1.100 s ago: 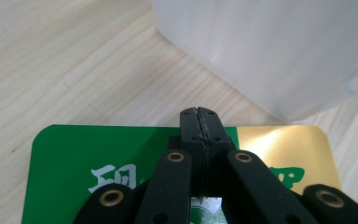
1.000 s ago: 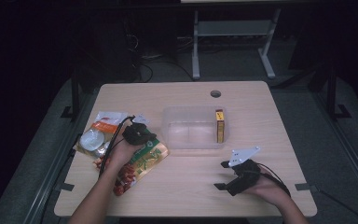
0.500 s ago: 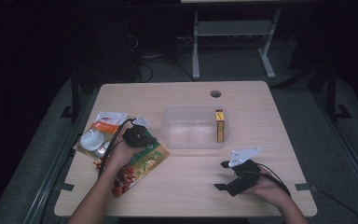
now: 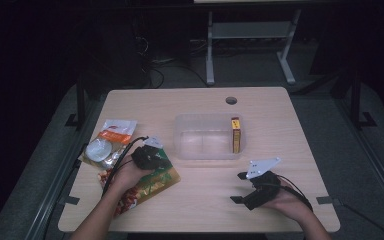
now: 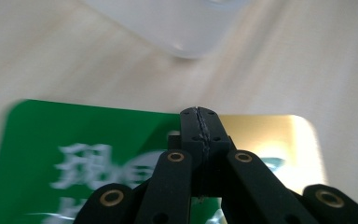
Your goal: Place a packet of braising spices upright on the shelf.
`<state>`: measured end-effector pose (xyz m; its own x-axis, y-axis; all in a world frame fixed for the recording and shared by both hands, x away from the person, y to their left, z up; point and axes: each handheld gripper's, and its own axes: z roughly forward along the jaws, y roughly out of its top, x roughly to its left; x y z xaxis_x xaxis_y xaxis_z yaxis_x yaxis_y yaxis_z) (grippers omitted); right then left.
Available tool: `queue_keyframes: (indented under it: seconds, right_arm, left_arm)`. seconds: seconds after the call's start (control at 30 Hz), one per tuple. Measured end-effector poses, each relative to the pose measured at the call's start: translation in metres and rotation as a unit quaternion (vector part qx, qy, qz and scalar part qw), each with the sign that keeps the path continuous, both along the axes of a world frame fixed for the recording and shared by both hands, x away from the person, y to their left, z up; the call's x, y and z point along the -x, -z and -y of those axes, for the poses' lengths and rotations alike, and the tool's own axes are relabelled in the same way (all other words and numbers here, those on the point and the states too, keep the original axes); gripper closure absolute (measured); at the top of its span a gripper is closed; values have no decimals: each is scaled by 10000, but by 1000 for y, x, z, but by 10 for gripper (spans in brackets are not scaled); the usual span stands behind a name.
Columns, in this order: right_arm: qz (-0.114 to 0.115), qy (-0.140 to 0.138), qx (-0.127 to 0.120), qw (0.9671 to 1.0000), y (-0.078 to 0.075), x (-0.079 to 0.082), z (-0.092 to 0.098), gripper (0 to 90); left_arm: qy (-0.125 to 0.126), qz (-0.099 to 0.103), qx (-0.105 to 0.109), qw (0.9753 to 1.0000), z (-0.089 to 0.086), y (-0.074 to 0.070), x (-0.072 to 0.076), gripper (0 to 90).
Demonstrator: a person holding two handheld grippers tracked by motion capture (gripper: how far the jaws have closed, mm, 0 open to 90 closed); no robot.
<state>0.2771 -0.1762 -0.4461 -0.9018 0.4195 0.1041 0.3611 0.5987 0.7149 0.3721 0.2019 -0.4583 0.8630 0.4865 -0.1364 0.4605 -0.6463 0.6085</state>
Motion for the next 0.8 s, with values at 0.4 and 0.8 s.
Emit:
queue_keyframes:
  seconds: [0.4, 0.8]
  right_arm:
    - [26, 8, -14, 10000, -1, 0, 2, 162]
    - [6, 9, -10, 10000, -1, 1, 2, 162]
  left_arm:
    - [-99, 545, -314, 9980, 2, -3, 1, 899]
    - [-208, 523, -206, 9982, -1, 1, -5, 900]
